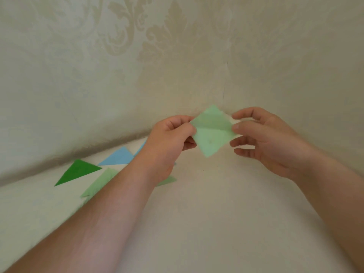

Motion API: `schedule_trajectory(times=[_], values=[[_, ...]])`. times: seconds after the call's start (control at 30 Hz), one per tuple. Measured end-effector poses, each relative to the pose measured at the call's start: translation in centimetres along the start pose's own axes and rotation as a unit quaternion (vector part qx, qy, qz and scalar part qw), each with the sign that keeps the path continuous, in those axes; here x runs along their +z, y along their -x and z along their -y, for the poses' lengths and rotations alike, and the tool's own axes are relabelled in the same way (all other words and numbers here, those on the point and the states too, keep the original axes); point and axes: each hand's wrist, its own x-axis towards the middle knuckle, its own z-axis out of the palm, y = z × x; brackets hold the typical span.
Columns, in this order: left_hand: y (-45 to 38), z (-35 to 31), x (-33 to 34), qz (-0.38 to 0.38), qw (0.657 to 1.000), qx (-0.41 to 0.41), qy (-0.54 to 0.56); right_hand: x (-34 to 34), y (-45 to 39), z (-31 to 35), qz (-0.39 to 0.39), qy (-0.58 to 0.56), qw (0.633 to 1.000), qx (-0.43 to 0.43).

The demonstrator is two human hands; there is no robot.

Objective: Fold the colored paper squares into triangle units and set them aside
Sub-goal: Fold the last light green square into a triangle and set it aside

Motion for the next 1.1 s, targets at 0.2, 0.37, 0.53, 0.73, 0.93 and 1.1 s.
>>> schedule_trajectory(times=[0.2, 0.37, 0.53, 0.73, 0.93, 1.1], values=[[0.0, 0.6, -0.2, -0.033, 0.994, 0.049, -0.092, 0.0, 0.4, 0.3, -0.033, 0.043, 0.991, -0.12], [0.9, 0.0, 0.0, 0.01, 0.991, 0.051, -0.127, 0.6, 0.6, -0.3, 0.043, 0.099, 0.983, -0.148], [1.2, -0.3, 0.0, 0.053, 0.992, 0.045, -0.107, 0.6, 0.4, -1.3, 0.114, 0.115, 0.979, -0.127], [0.7, 0.0, -0.5, 0.1, 0.992, 0.024, -0.072, 0.5, 0.4, -1.5, 0.176, 0.105, 0.966, -0.155], [0.6, -0.2, -0.8, 0.14, 0.988, -0.007, -0.059, 0.6, 0.2, -1.6, 0.149, 0.082, 0.973, -0.158], [0.7, -0.4, -1.1, 0.143, 0.988, -0.013, -0.064, 0.3, 0.2, -1.6, 0.132, 0.097, 0.974, -0.155]])
